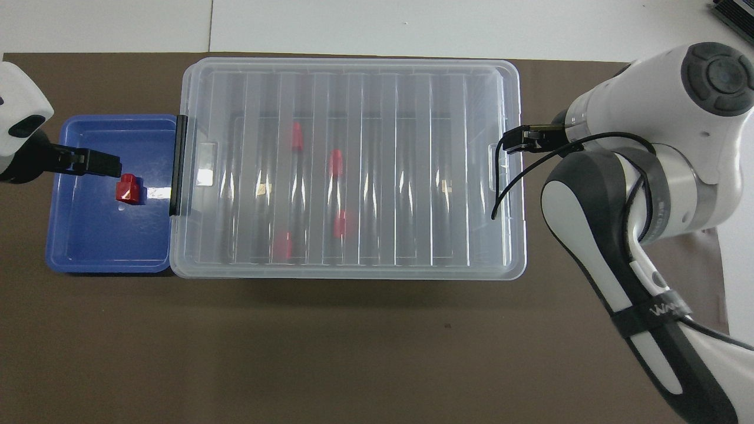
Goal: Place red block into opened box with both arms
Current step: 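Move the right gripper to the lid edge nearest it, then pull the clear lid toward the right arm to uncover the box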
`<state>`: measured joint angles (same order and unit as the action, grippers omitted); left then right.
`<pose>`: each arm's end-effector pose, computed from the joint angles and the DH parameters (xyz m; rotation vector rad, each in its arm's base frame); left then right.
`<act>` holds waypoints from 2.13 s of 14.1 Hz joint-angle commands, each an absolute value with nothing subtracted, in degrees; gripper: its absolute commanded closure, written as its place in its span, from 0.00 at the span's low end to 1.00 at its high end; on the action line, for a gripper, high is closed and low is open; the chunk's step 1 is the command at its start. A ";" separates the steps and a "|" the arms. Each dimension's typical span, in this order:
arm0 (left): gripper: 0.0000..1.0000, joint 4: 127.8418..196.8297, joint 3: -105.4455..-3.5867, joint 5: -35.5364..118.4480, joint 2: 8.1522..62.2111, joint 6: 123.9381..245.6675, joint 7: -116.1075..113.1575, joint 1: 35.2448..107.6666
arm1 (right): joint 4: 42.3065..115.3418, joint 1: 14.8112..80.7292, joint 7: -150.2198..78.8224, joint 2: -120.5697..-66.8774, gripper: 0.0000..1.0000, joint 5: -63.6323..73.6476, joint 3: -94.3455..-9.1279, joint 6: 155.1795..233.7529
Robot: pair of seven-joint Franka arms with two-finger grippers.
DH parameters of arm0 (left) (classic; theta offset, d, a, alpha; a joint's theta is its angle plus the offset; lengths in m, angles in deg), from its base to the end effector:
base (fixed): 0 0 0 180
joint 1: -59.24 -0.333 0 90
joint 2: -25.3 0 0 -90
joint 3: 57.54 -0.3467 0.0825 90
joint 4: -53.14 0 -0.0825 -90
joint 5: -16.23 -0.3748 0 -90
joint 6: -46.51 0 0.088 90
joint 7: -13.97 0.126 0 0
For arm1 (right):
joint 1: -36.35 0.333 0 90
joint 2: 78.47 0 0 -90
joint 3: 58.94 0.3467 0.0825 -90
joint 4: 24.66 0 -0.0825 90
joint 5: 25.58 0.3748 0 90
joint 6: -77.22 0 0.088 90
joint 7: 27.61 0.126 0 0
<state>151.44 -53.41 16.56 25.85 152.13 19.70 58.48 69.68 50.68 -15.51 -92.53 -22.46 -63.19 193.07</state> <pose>0.5701 -0.0340 0.5880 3.1225 -0.2465 0.1855 0.6379 0.1220 0.4961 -3.0776 0.0807 -0.1882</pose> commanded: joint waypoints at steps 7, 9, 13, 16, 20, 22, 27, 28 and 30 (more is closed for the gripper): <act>0.00 152.63 -53.94 17.55 24.33 151.45 20.12 58.71 | 72.98 50.06 -15.31 -93.76 0.00 -21.71 -63.16 197.63; 0.00 152.63 -53.94 17.55 24.33 151.45 20.12 58.71 | 72.98 49.79 -15.31 -93.85 0.00 -22.42 -63.24 197.63; 0.00 152.63 -53.94 17.55 24.33 151.45 20.12 58.71 | 72.63 47.60 -15.40 -93.85 0.00 -22.94 -63.33 197.37; 0.00 152.63 -53.94 17.55 24.33 151.45 20.12 58.71 | 72.54 46.54 -15.48 -93.94 0.00 -24.96 -63.33 197.37; 0.00 152.63 -53.94 17.55 24.33 151.45 20.12 58.71 | 72.54 44.87 -15.48 -93.85 0.00 -26.11 -63.33 197.19; 0.00 152.63 -53.94 17.55 24.33 151.45 20.12 58.71 | 72.46 43.82 -15.48 -93.85 0.00 -26.20 -63.33 197.02; 0.00 152.63 -53.94 17.55 24.33 151.45 20.12 58.71 | 72.45 42.15 -15.66 -93.59 0.00 -26.46 -63.42 196.40; 0.00 152.54 -53.94 17.55 24.33 151.36 19.86 58.71 | 72.45 41.89 -15.66 -93.59 0.00 -27.24 -63.42 196.05; 0.00 152.72 -53.94 17.20 24.07 151.27 20.21 59.24 | 72.37 41.80 -15.75 -93.50 0.00 -29.35 -63.42 195.17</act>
